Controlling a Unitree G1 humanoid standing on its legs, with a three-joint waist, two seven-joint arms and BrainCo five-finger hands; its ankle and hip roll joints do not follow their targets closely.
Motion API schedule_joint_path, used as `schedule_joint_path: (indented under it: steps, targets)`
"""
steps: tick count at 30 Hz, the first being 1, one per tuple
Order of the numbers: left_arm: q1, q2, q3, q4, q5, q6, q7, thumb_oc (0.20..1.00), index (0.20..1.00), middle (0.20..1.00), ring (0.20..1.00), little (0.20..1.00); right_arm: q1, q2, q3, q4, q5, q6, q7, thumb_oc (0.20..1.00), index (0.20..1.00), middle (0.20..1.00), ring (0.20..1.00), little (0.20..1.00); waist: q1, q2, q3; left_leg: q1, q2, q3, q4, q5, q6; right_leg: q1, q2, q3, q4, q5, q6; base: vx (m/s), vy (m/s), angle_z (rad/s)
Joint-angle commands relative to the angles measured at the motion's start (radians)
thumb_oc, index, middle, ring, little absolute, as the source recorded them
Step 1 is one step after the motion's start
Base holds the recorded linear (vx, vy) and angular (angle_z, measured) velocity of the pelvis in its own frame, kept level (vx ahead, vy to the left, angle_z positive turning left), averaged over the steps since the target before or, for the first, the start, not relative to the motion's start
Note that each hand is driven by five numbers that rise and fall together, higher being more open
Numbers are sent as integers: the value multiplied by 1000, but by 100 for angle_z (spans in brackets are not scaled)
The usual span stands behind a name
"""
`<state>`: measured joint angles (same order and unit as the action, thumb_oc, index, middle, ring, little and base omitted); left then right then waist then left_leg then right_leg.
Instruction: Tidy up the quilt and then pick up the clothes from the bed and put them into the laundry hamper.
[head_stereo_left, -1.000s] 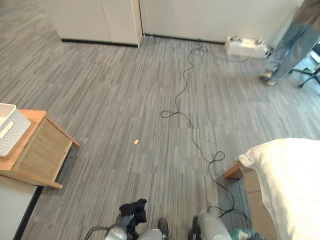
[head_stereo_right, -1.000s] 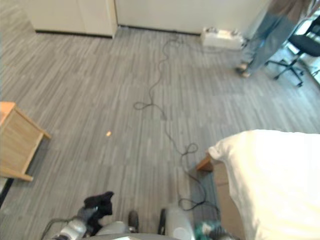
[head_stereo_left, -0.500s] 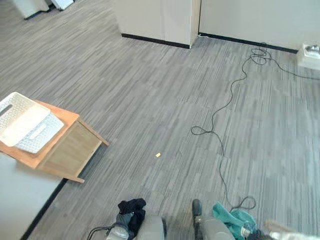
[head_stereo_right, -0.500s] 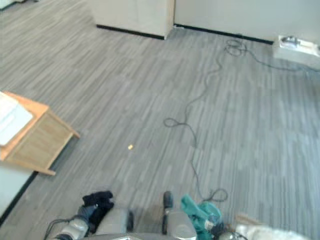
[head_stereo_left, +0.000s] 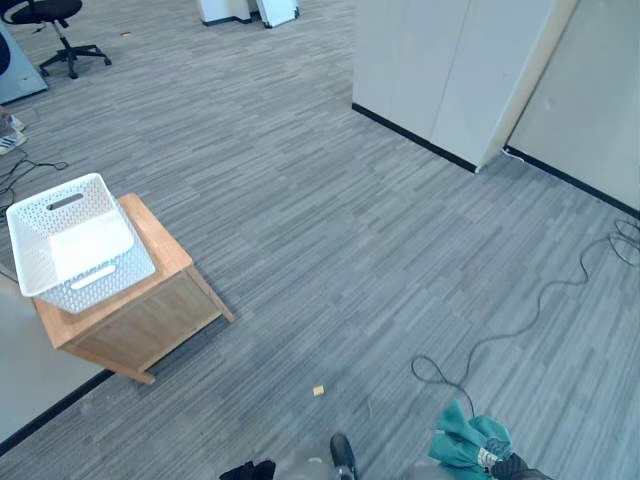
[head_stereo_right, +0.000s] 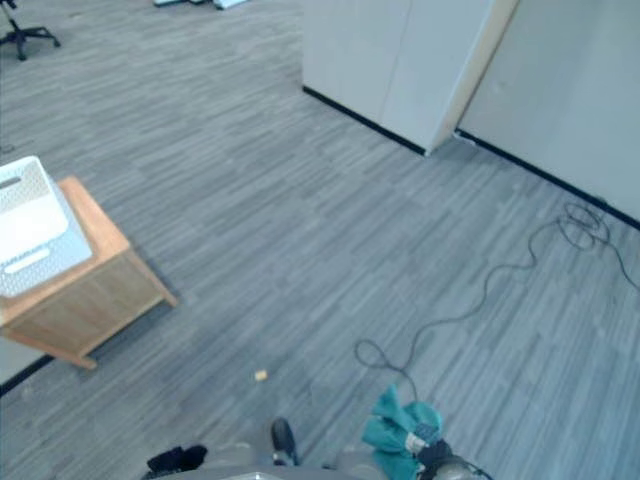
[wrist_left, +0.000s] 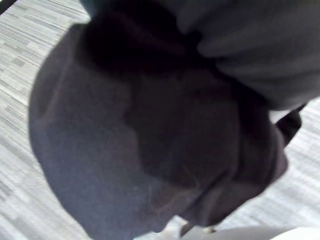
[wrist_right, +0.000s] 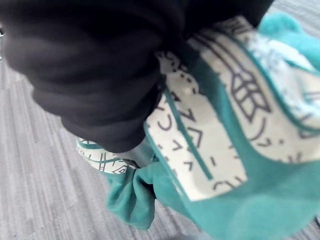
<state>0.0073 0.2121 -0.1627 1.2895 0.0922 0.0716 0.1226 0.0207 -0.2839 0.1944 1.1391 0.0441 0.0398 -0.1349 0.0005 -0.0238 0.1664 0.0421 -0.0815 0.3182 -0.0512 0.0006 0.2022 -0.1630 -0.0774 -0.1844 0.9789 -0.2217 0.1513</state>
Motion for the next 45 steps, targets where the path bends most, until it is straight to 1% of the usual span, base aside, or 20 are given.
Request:
schedule_joint_path:
  steps: [1, 2, 3, 5, 7, 9, 10, 12, 16, 22, 25, 27, 28, 30, 34, 36, 37, 38, 42, 45]
  targets:
    - [-77, 50, -16, -62, 0, -17, 37, 200, 200, 200, 200, 200, -62, -25, -51, -21, 17, -8, -23, 200, 200, 200, 200, 200, 7, 26, 105, 62, 97, -28, -36, -36, -156, -15, -7, 64, -322, 167, 30, 544, -124, 126]
    - [-98, 53, -30, -72, 2, -23, 40, 200, 200, 200, 200, 200, -57, -27, -48, -17, 14, -9, -28, 200, 200, 200, 200, 200, -5, 28, 110, 81, 101, -56, -36, -49, -172, -22, -19, 55, -440, 149, 20, 812, -284, 135]
    - [-135, 63, -56, -101, 0, -35, 47, 200, 200, 200, 200, 200, -50, -34, -50, -15, 15, -9, -32, 200, 200, 200, 200, 200, -23, 15, 103, 122, 104, -107, -36, -93, -209, -15, -66, 64, -764, 145, 19, 644, -247, 152]
    - [-155, 62, -65, -103, 1, -44, 49, 200, 200, 200, 200, 200, -46, -36, -48, -2, 14, -8, -35, 200, 200, 200, 200, 200, -45, 12, 99, 155, 107, -148, -36, -121, -223, -12, -71, 129, -919, 185, 27, 613, -251, 143]
    - [-155, 62, -66, -111, 2, -54, 51, 200, 200, 200, 200, 200, -47, -35, -38, 21, 1, -2, -26, 200, 200, 200, 200, 200, -57, 3, 87, 196, 119, -200, -13, -171, -238, -27, -60, 253, -974, 219, 62, 708, -354, 102]
    - [-140, 62, -66, -99, 13, -55, 51, 200, 200, 200, 200, 200, -49, -46, -21, 46, -24, 6, -14, 200, 200, 200, 200, 200, -58, 0, 75, 198, 140, -236, 130, -179, -252, -18, -46, 279, -920, 220, 48, 601, -426, 110]
    - [-141, 53, -67, -88, -11, -50, 60, 200, 200, 200, 200, 200, -65, -60, -12, 55, -21, 2, -20, 200, 200, 200, 200, 200, -43, -3, 100, 38, 202, -247, 502, -23, -269, 38, -34, 246, -885, 196, -14, 312, -500, 108]
    - [-138, 56, -64, -89, -29, -44, 67, 200, 200, 200, 200, 200, -78, -73, -15, 39, -6, 3, -32, 200, 200, 200, 200, 200, -20, -36, 130, -114, 229, -200, 738, 9, -242, 98, -49, 180, -900, 167, -64, 305, -451, 169]
    - [-122, 52, -58, -68, -16, -44, 65, 200, 200, 200, 200, 200, -103, -85, -13, 26, 3, 1, -28, 200, 200, 200, 200, 200, 6, -47, 131, -210, 228, -57, 675, -38, -241, 216, -60, 110, -956, 125, -71, 470, -178, 46]
    - [-39, 24, -12, -32, 9, -23, 45, 200, 200, 200, 200, 200, -88, -80, -20, 17, -21, -8, -21, 200, 200, 200, 200, 200, 33, -16, 55, -162, 201, 235, 118, 5, -247, 378, -42, -38, -918, 6, -10, 562, 58, 56]
    - [-27, 24, -5, -26, 8, -21, 40, 200, 200, 200, 200, 200, -75, -64, -14, 23, -34, -11, -13, 200, 200, 200, 200, 200, 38, -25, 44, -114, 124, 163, 57, -12, -199, 334, -57, -57, -696, 41, 34, 416, 121, 89]
    - [-27, 22, -10, -12, 31, -11, 34, 200, 200, 200, 200, 200, -69, -44, -32, 24, -22, -9, -12, 200, 200, 200, 200, 200, 21, -36, 56, -39, 80, 117, 15, -45, -160, 259, -83, -16, -456, 160, 96, 503, 126, 63]
    - [-30, 25, -12, -14, 36, -7, 33, 200, 200, 200, 200, 200, -73, -37, -28, 15, -15, -11, -12, 200, 200, 200, 200, 200, 10, -18, 70, -9, 104, 118, -3, -33, -154, 187, -51, 21, -337, 216, 81, 418, 16, 77]
    - [-54, 36, -39, -30, 43, -14, 41, 200, 200, 200, 200, 200, -85, -26, -22, 3, -9, -19, -14, 200, 200, 200, 200, 200, -13, 6, 94, 55, 124, 31, -35, -42, -159, 37, -33, 85, -238, 189, 51, 553, -40, 128]
    - [-96, 47, -76, -66, 39, -27, 44, 200, 200, 200, 200, 200, -81, -28, 1, 2, -12, -23, -15, 200, 200, 200, 200, 200, -37, 2, 102, 85, 127, -64, -32, -61, -188, 10, -23, 127, -485, 122, 10, 444, -161, 120]
    - [-123, 49, -94, -83, 36, -45, 57, 200, 200, 200, 200, 200, -73, -31, 7, 3, -4, -27, -18, 200, 200, 200, 200, 200, -71, -12, 96, 116, 121, -138, -36, -94, -217, 22, -17, 234, -820, 136, 12, 632, -356, 129]
    - [-142, 57, -108, -100, 53, -43, 62, 200, 200, 200, 200, 200, -55, -32, 8, 15, -11, -18, -16, 200, 200, 200, 200, 200, -95, -29, 87, 132, 120, -207, -11, -139, -226, 33, -4, 380, -945, 156, 24, 715, -435, 143]
    - [-133, 60, -105, -100, 65, -52, 68, 200, 200, 200, 200, 200, -63, -44, 11, 33, -23, -13, -12, 200, 200, 200, 200, 200, -89, -35, 95, 141, 128, -234, 27, -156, -231, 15, 13, 413, -915, 175, 32, 596, -432, 184]
    - [-147, 53, -108, -113, 14, -56, 72, 200, 200, 200, 200, 200, -77, -57, 9, 21, -8, -25, -16, 200, 200, 200, 200, 200, -94, -42, 126, -69, 168, -230, 440, -74, -257, 65, -1, 356, -869, 150, -31, 265, -322, 125]
    - [-133, 68, -92, -116, 7, -50, 80, 200, 200, 200, 200, 200, -88, -80, -13, 25, 22, -21, -30, 200, 200, 200, 200, 200, -82, -57, 141, -200, 244, -74, 632, -53, -252, 168, -23, 251, -928, 127, -79, 391, -341, 114]
